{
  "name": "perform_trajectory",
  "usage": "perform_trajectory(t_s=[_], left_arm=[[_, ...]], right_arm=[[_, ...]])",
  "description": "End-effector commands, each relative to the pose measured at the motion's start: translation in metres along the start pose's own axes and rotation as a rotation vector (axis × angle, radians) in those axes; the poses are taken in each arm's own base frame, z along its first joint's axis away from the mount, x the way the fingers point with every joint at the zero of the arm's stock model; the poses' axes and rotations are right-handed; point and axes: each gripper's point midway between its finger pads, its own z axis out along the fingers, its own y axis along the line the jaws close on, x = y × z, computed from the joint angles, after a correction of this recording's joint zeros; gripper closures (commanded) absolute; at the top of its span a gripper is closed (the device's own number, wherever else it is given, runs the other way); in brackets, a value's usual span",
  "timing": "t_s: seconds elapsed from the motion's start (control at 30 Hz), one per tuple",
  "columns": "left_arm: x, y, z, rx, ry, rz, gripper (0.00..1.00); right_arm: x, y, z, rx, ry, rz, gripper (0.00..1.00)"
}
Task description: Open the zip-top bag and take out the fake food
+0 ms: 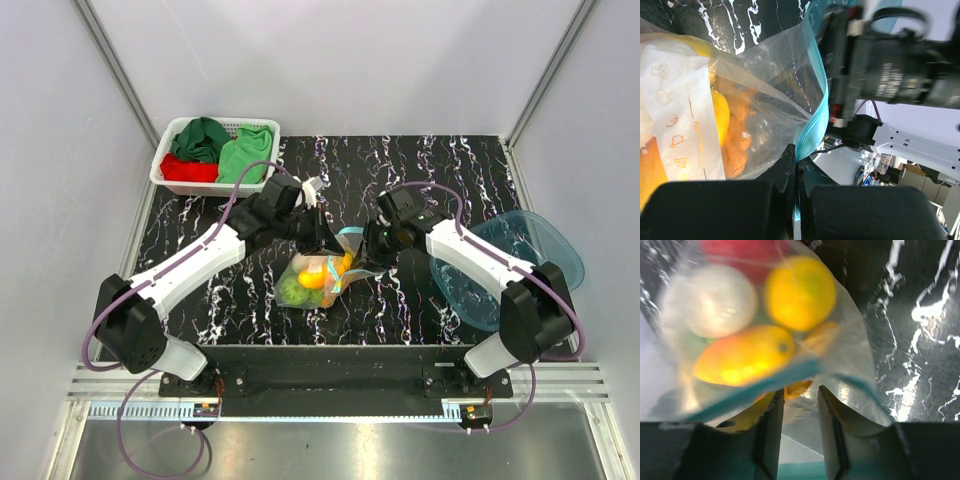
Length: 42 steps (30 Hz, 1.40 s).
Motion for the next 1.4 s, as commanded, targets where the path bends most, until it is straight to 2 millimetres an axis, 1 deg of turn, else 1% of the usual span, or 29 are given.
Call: perform_trajectory(t_s=[0.0,0.1,0.17,0.2,0.23,0.4,0.47,0.53,0.57,0.6,0.63,0.67,0.7,0.73,0.77,0.8,0.83,0.9,0.93,1.13,1.17,1.2,1.27,1.37], left_arm=[[-0.010,-0.025,-0.004,0.080,-0.021,0.040,1.00],[-0.008,-0.025,-0.001,0.082,-0.011,0.033,1.00],[-0.007,-0.026,0.000,0.083,-0.005,0.027,1.00],[-0.006,-0.027,0.001,0.085,-0.004,0.028,1.00],[-0.005,-0.028,0.002,0.088,-0.001,0.029,1.00],[0.002,-0.030,0.006,0.091,0.013,0.032,1.00],[0.002,-0.032,0.006,0.094,0.010,0.034,1.00],[0.001,-0.031,0.006,0.092,0.008,0.036,1.00],[0.002,-0.031,0.005,0.091,0.007,0.033,1.00],[0.003,-0.030,0.005,0.089,0.008,0.030,1.00],[0.004,-0.029,0.005,0.087,0.010,0.030,1.00],[0.006,-0.026,0.004,0.081,0.007,0.031,1.00],[0.007,-0.025,0.003,0.077,0.006,0.031,1.00],[0.007,-0.023,0.002,0.072,0.001,0.034,1.00],[0.007,-0.022,0.000,0.068,-0.004,0.046,1.00],[0.010,-0.019,0.000,0.054,0.004,0.046,1.00],[0.010,-0.017,-0.001,0.049,0.006,0.062,1.00],[0.012,-0.011,-0.002,0.017,0.013,0.066,1.00],[0.012,-0.010,-0.004,0.011,0.007,0.080,1.00],[0.013,-0.009,-0.013,-0.007,-0.007,0.114,1.00],[0.013,-0.008,-0.014,-0.013,-0.010,0.119,1.00],[0.014,-0.006,-0.015,-0.022,-0.007,0.119,1.00],[0.009,-0.007,-0.018,-0.030,-0.026,0.135,1.00],[0.007,-0.006,-0.022,-0.039,-0.039,0.142,1.00]], right_arm=[[0.008,0.003,-0.002,-0.049,0.006,0.003,0.54],[0.011,-0.002,0.003,-0.048,0.007,0.000,0.50],[0.011,-0.003,0.008,-0.054,0.010,0.004,0.49],[0.008,0.000,0.010,-0.067,0.001,0.002,0.48],[0.011,0.000,0.015,-0.076,0.019,0.009,0.48],[0.011,0.010,0.026,-0.128,0.033,0.058,0.46],[0.011,0.011,0.029,-0.133,0.038,0.070,0.49],[0.010,0.013,0.027,-0.134,0.030,0.065,0.55],[0.008,0.015,0.023,-0.139,0.020,0.061,0.64],[0.009,0.016,0.019,-0.141,0.018,0.061,0.70],[0.008,0.020,0.012,-0.152,0.001,0.054,0.78],[0.007,0.021,0.007,-0.152,-0.008,0.049,0.91],[0.006,0.023,0.001,-0.150,-0.019,0.046,0.95],[0.005,0.025,-0.010,-0.143,-0.042,0.043,0.97],[0.004,0.026,-0.016,-0.137,-0.055,0.033,1.00],[0.006,0.023,-0.023,-0.116,-0.053,0.032,1.00],[-0.002,0.033,-0.039,-0.131,-0.103,0.013,1.00],[-0.003,0.034,-0.055,-0.112,-0.120,0.000,1.00],[-0.010,0.043,-0.070,-0.125,-0.161,-0.016,1.00],[-0.016,0.060,-0.117,-0.143,-0.238,-0.021,1.00],[-0.017,0.060,-0.121,-0.136,-0.246,-0.020,1.00],[-0.018,0.061,-0.131,-0.124,-0.259,-0.021,1.00],[-0.023,0.055,-0.140,-0.080,-0.294,-0.036,1.00],[-0.023,0.043,-0.163,-0.017,-0.349,-0.053,1.00]])
